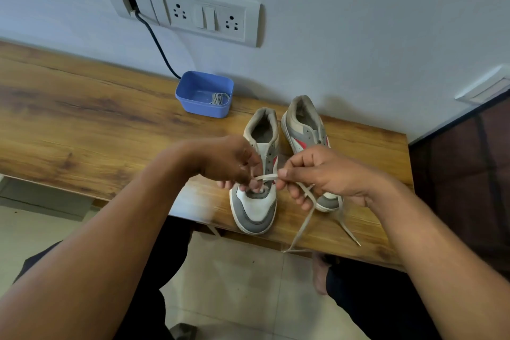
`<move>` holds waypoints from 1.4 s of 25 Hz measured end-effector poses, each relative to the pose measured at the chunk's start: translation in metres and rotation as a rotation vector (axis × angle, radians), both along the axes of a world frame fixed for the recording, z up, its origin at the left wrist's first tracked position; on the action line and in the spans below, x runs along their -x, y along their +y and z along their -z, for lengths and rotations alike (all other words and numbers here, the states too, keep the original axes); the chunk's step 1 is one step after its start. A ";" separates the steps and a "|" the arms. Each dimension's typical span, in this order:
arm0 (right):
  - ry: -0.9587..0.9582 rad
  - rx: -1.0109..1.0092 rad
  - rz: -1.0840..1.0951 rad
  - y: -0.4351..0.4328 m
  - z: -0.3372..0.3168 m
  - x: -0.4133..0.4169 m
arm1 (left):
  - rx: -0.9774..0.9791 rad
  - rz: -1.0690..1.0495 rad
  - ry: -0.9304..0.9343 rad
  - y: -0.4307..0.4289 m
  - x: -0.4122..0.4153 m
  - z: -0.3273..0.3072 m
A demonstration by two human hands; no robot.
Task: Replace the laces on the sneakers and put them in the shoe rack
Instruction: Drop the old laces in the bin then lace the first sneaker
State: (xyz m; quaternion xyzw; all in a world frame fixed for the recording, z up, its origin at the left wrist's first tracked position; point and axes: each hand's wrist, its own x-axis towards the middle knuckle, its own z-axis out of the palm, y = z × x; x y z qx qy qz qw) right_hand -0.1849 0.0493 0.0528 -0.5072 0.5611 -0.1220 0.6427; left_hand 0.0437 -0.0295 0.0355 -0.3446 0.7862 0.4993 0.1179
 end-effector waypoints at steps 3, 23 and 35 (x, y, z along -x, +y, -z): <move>0.115 0.020 -0.074 0.003 0.001 0.011 | 0.001 0.045 -0.113 -0.003 -0.009 0.002; 0.074 0.131 -0.046 -0.009 0.022 -0.016 | 0.056 -0.060 -0.006 -0.006 -0.014 0.002; -0.031 0.266 0.231 -0.020 0.025 -0.021 | 0.088 -0.210 0.110 -0.009 -0.017 -0.001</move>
